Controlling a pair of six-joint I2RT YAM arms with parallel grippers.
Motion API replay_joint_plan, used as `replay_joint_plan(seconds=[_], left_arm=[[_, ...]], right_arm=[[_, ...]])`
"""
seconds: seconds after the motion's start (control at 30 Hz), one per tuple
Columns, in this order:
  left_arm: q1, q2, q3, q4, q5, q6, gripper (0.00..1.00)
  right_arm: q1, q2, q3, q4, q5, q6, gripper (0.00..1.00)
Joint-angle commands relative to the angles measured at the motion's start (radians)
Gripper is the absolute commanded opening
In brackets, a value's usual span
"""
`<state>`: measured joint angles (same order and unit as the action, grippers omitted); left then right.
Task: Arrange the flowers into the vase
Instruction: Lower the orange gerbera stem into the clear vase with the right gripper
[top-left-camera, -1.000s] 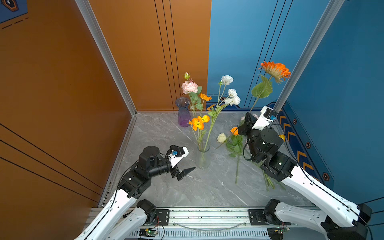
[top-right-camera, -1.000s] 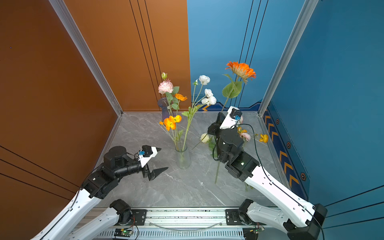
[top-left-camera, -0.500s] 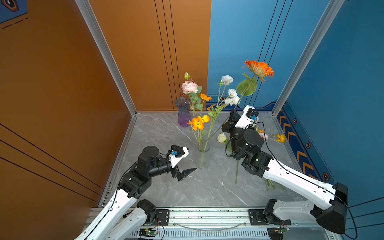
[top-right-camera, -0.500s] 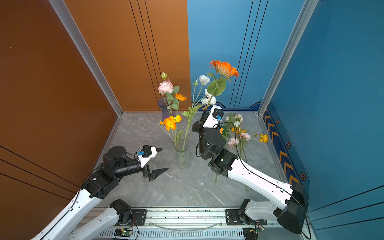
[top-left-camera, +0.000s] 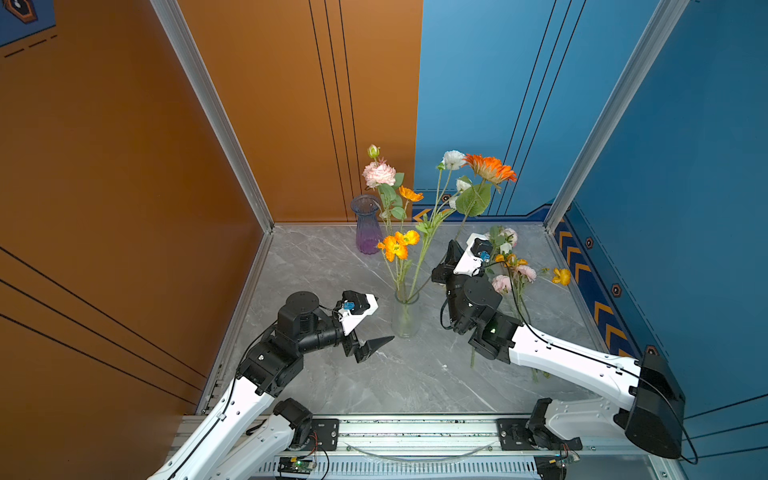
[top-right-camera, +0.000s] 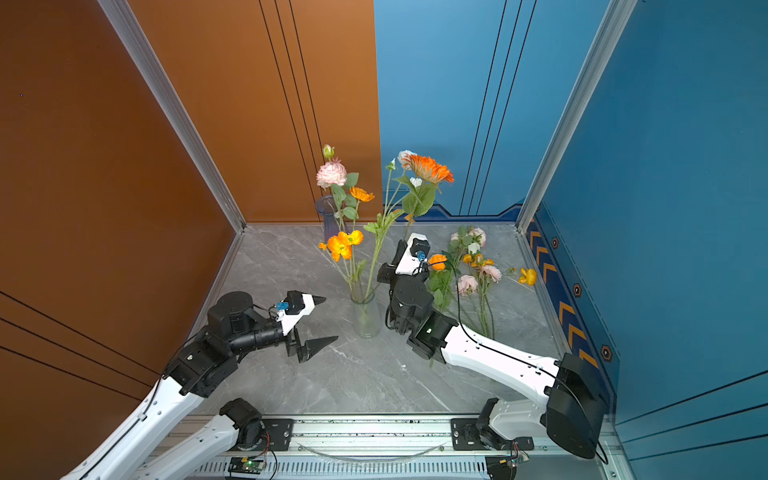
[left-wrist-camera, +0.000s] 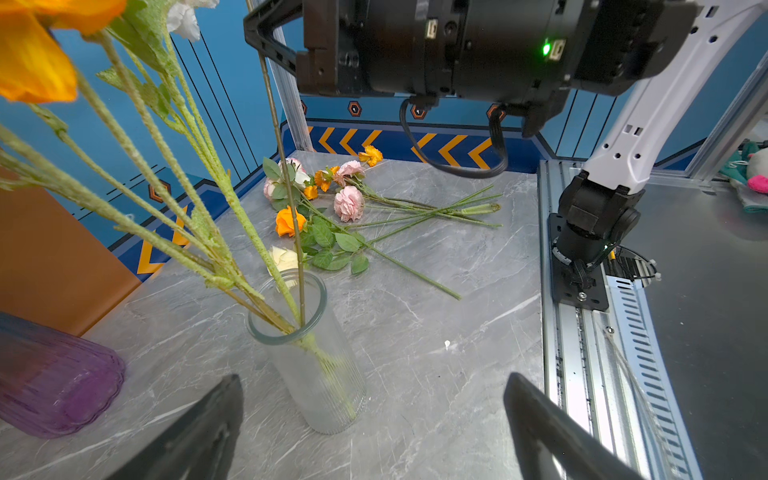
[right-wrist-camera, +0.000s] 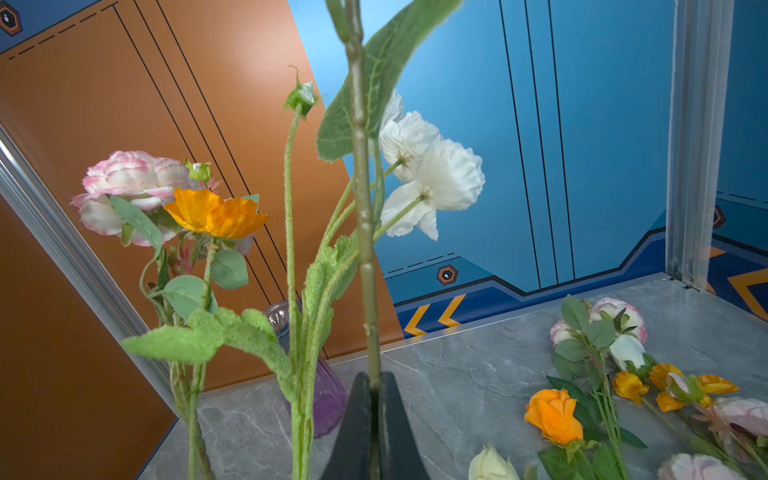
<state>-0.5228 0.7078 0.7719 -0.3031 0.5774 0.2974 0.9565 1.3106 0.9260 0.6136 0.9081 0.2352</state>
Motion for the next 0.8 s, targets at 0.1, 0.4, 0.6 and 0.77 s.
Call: replay_joint_plan(seconds=[0.1,0.4,0.6,0.77], left_arm=[[0.006,0.002,-0.013,0.013,0.026,-0.009,0.98],[0.003,0.001,-0.014,0.013,0.025,-0.007,0.98],[-0.002,0.001,-0.015,0.013,0.026,-0.007,0.98],[-0.002,0.003,-0.017,0.013,0.024,-0.006,0.98]], right_arm=[[0.052,0.089,-0.061,0.158,0.051,0.028,0.03],[0.118,0.171,-0.099,0.313,0.107,-0.048,0.05],[0.147,0.217,-0.11,0.38,0.126,-0.075,0.11],[0.19,0.255,-0.116,0.484,0.188,-0.171,0.27]])
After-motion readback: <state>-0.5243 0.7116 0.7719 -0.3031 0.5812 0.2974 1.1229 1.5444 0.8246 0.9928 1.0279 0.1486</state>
